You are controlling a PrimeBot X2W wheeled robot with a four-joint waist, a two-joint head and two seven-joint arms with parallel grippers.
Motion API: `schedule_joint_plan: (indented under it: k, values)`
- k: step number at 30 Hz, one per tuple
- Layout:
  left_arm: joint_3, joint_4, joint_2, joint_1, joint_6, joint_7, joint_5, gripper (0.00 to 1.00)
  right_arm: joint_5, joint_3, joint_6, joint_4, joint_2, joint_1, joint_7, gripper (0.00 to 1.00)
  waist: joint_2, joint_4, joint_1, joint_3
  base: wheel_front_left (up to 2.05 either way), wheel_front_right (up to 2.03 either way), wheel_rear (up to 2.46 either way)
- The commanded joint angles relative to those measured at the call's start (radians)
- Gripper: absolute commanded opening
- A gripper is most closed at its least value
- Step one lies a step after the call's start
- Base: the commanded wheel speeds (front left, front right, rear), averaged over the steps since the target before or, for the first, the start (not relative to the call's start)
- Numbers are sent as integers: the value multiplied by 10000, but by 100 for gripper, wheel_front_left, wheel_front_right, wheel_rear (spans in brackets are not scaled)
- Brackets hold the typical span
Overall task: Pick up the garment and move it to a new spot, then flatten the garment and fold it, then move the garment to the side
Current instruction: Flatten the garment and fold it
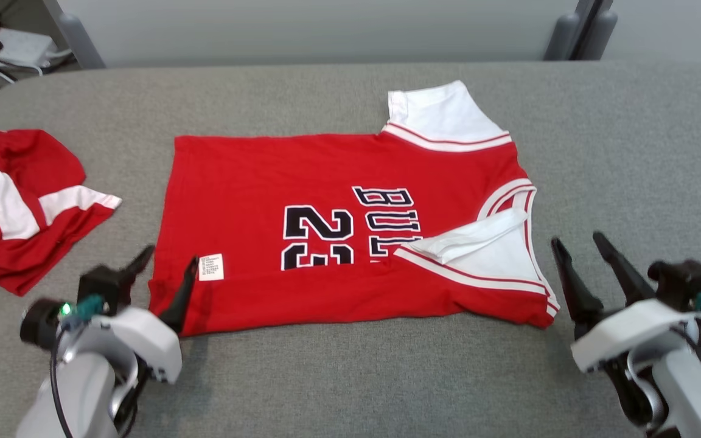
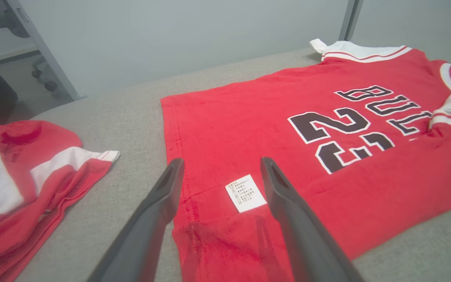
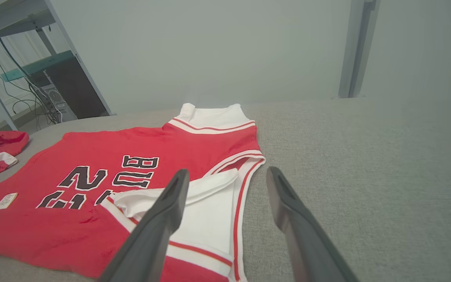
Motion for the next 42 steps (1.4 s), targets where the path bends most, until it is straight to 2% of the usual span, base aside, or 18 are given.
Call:
schedule_joint_plan:
  k: [1, 6, 13, 18, 24, 25, 30, 31, 36, 42]
  values:
    - [272, -55, 417, -773, -81, 38, 48, 100, -116, 210, 44, -196, -56, -480, 23, 100, 0, -116, -1, 391, 0, 0, 0]
    - [4, 453, 645, -2343, -347, 325, 26, 100, -283, 302, 44, 17, -72, -1766, 155, 100, 0, -171, -1, 1163, 0, 0, 0]
    - [-487, 1177, 789, -3914, -463, 523, -259, 100, -510, 743, 44, 573, 10, -3272, 326, 100, 0, -177, -1, 1865, 0, 0, 0]
    - [-1431, 1366, 991, -4834, -473, 891, -941, 100, -659, 998, 44, 1056, 133, -4342, 429, 100, 0, -234, -1, 2336, 0, 0, 0]
    - [-3016, 933, 2079, -6305, -475, 1979, -2306, 100, -642, 1369, 44, 1368, 386, -5343, 355, 100, 0, -440, -1, 3094, 0, 0, 0]
    - [-3496, 758, 2494, -6762, -476, 2278, -2730, 100, -607, 1489, 44, 1452, 448, -5528, 298, 100, 0, -530, -1, 3338, 0, 0, 0]
    - [-4622, 396, 3566, -7695, -476, 2782, -3661, 100, -484, 1766, 44, 1544, 613, -5772, 109, 100, 0, -857, -1, 3857, 0, 0, 0]
    - [-4622, 396, 3566, -7695, -476, 2782, -3661, 100, -484, 1766, 44, 1544, 613, -5772, 109, 100, 0, -857, -1, 3857, 0, 0, 0]
    - [-5249, 349, 4358, -8330, -476, 2942, -4559, 100, -379, 1959, 44, 1474, 722, -5780, -34, 100, 0, -1171, -1, 4213, 0, 0, 0]
    - [-5648, 316, 4861, -8595, -477, 3123, -5773, 100, -248, 2101, 44, 1330, 796, -5743, -110, 100, 0, -1410, -1, 4421, 0, 0, 0]
